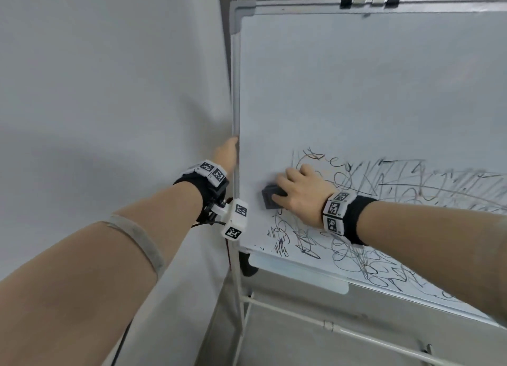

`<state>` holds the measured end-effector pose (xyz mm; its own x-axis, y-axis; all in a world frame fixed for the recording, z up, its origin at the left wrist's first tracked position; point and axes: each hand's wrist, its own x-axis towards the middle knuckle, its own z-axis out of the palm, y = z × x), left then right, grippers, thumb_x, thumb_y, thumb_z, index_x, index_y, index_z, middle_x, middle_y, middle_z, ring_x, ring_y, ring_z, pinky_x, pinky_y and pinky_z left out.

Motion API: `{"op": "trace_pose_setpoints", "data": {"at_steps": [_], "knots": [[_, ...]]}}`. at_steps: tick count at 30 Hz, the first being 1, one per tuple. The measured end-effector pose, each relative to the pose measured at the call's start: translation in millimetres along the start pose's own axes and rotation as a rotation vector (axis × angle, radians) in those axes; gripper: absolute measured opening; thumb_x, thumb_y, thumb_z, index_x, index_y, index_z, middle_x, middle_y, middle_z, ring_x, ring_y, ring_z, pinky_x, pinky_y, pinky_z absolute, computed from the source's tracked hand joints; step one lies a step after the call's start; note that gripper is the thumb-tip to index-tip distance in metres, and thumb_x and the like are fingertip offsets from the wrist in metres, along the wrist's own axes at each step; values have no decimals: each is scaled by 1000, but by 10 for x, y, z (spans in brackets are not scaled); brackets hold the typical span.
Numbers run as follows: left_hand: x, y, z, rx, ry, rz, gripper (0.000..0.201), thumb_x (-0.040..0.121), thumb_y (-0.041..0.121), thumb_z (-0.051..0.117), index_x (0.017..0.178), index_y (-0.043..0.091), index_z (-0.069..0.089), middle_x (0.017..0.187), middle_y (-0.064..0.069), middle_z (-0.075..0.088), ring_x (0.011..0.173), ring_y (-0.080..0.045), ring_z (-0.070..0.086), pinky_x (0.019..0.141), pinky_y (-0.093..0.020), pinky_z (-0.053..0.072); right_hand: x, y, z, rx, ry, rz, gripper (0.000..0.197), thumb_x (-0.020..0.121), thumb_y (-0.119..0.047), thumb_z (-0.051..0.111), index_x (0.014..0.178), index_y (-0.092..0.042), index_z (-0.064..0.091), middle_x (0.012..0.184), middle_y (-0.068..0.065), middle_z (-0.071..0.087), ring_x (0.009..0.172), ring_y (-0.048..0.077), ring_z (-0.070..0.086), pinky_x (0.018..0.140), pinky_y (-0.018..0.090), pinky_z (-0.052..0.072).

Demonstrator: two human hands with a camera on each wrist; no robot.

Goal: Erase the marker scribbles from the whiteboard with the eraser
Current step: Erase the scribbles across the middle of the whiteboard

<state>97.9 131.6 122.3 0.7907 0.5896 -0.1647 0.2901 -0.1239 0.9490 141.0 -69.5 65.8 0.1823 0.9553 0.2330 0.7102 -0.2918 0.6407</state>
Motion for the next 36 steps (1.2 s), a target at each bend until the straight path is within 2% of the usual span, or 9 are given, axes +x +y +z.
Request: {"op": "trace_pose_setpoints", "data": {"at_steps": [4, 7, 12, 16, 20, 22, 26, 32, 36], "knots": [[6, 254, -34, -81, -8, 93, 62, 102, 51, 30, 141, 6, 48, 145, -17, 50, 132, -34, 49, 109, -44, 42, -62, 2, 5, 7, -20, -3, 39, 76, -13, 40, 97, -22, 71, 94, 7, 54, 85, 30, 50, 71, 39, 35], [315, 231, -62, -58, -30, 65, 80, 85, 70, 30, 138, 15, 53, 143, -13, 53, 130, -32, 51, 111, -49, 39, 101, 406, -221, -9, 114, 104, 35, 71, -13, 63, 103, -24, 71, 94, 9, 54, 83, 29, 48, 69, 39, 33], [324, 233, -13, 53, 53, 37, 106, 63, 81, 18, 137, 13, 52, 140, -14, 55, 129, -32, 50, 113, -49, 36, 126, 514, -351, 35, 239, 159, 39, 67, -10, 68, 104, -20, 70, 95, 10, 54, 83, 28, 46, 69, 39, 35], [266, 277, -2, 125, 28, 73, 68, 91, 60, 23, 135, 14, 47, 136, -17, 52, 125, -35, 50, 110, -54, 37, -191, 37, 10, 94, 91, 113, 34, 74, -11, 48, 99, -21, 69, 99, 9, 53, 87, 29, 47, 73, 40, 38], [498, 107, 13, -1, 73, -15, 99, 62, 82, 25, 132, 19, 57, 139, -6, 57, 128, -29, 52, 112, -47, 36, -198, 163, -1, 84, 152, 150, 37, 66, -12, 69, 101, -23, 70, 94, 8, 53, 85, 27, 47, 71, 39, 35], [272, 73, 58, -39, 87, -48, 103, 68, 85, 22, 140, 17, 52, 144, -6, 53, 132, -30, 49, 115, -45, 34, -110, 443, -180, 102, 257, 229, 43, 68, -14, 74, 109, -23, 69, 95, 9, 55, 85, 29, 47, 70, 40, 34], [-66, -3, 167, -45, 121, 26, 65, 105, 49, 19, 144, 4, 44, 149, -17, 44, 137, -33, 40, 114, -35, 28, -94, 613, -260, 135, 342, 313, 43, 72, -14, 73, 114, -22, 68, 100, 12, 58, 87, 32, 49, 70, 42, 35], [86, -161, 188, 123, 143, 119, 46, 107, 24, 20, 124, -2, 53, 120, -20, 55, 105, -27, 48, 87, -27, 32, -455, -88, 200, 169, 95, 171, 43, 62, -14, 75, 104, -25, 73, 95, 9, 56, 87, 29, 49, 72, 41, 41], [123, -182, 158, 161, 171, 125, 33, 106, 20, 22, 98, 4, 49, 100, -11, 47, 91, -23, 41, 70, -22, 24, -293, 165, 55, 163, 180, 211, 45, 66, -17, 77, 110, -25, 72, 98, 9, 57, 88, 29, 48, 71, 40, 38]]}}
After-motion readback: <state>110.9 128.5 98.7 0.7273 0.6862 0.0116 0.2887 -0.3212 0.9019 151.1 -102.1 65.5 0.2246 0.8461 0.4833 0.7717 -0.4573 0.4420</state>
